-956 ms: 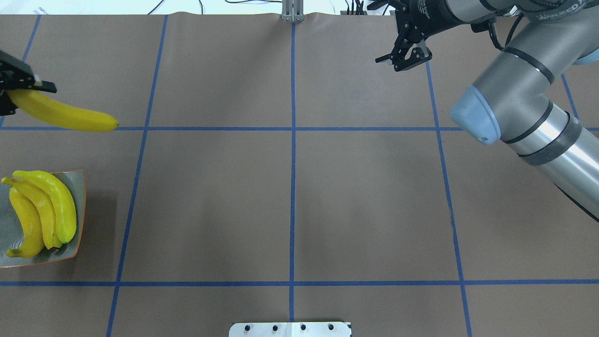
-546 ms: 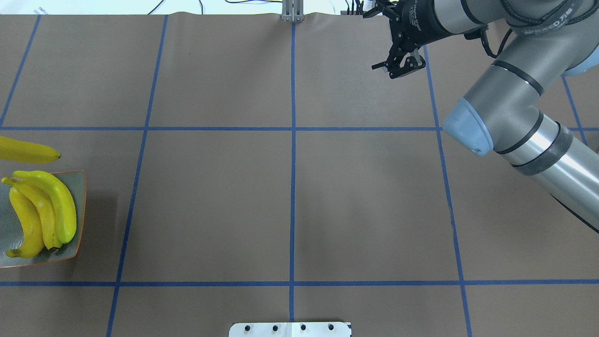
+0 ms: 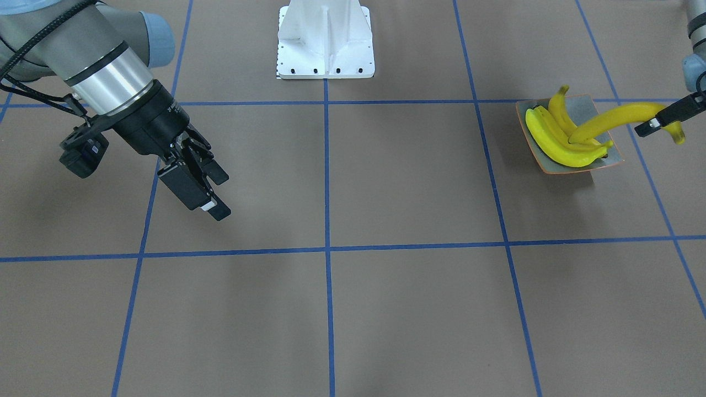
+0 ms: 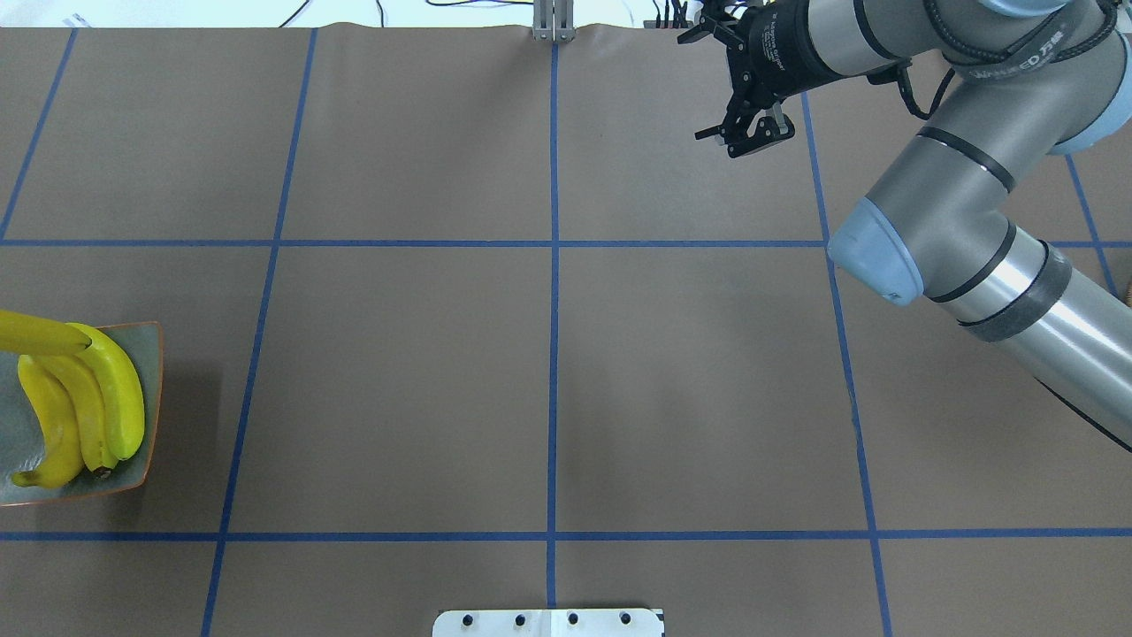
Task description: Transfer all bananas from basket to plate
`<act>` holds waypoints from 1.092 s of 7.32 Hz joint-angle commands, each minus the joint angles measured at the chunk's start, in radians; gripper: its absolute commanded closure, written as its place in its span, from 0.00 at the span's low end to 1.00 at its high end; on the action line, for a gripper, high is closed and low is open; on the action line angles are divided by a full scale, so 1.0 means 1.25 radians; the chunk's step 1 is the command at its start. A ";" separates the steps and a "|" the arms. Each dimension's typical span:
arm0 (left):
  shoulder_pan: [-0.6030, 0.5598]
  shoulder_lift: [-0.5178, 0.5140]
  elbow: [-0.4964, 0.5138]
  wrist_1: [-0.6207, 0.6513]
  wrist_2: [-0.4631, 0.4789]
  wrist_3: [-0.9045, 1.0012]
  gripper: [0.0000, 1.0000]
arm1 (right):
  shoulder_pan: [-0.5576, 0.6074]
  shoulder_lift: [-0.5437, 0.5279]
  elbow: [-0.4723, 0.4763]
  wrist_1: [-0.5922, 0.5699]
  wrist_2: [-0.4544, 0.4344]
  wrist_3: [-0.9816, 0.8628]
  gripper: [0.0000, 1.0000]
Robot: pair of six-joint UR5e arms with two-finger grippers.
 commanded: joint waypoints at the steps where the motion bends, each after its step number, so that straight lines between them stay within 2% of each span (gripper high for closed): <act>1: 0.003 -0.005 0.027 -0.003 -0.006 -0.001 1.00 | -0.002 -0.001 0.004 0.000 -0.013 0.001 0.00; 6: 0.038 -0.028 0.025 -0.010 -0.014 -0.001 1.00 | -0.012 -0.012 0.012 0.000 -0.021 -0.005 0.00; 7: 0.043 -0.029 0.025 -0.010 -0.013 0.000 1.00 | -0.009 -0.046 0.033 -0.004 -0.023 -0.073 0.00; 8: 0.052 -0.038 0.025 -0.012 -0.002 0.000 1.00 | 0.000 -0.110 0.063 -0.002 -0.023 -0.225 0.00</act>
